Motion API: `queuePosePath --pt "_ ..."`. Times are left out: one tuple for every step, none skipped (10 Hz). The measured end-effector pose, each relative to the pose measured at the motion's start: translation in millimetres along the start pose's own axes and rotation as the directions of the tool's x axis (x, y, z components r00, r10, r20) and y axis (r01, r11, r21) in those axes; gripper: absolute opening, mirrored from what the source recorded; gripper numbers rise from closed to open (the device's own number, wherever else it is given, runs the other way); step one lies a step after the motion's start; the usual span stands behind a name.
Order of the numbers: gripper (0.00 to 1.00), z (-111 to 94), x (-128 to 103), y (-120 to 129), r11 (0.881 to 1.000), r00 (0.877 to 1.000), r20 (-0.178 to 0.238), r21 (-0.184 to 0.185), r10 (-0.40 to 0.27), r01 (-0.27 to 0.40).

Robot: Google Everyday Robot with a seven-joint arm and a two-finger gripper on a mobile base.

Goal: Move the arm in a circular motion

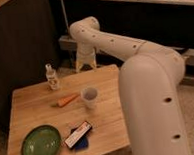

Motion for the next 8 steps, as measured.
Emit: queuePosePath --pt "0.65 -0.3 8.0 -31.6 0.999 0.999 0.000 -0.008 0.052 -0.052" --pt "0.65 1.0 15.0 -53.4 0.996 0.996 -0.003 -0.012 0.090 -0.090" --pt "0.65 2.3 24.4 -78.1 0.991 0.991 -0.007 -0.018 0.136 -0.136" --pt "0.65 3.9 31.6 -95.6 0.985 0.985 -0.009 -0.022 0.171 -0.171" --pt "0.65 4.1 43.5 -119.6 0.975 0.976 -0.009 -0.029 0.220 -0.220" --pt "0.65 4.3 54.7 -129.7 0.970 0.971 -0.003 -0.036 0.240 -0.240" --pt "0.65 1.0 68.4 -131.4 0.971 0.972 0.012 -0.046 0.234 -0.234" --pt "0.65 -0.7 80.8 -129.9 0.974 0.974 0.027 -0.047 0.223 -0.222"
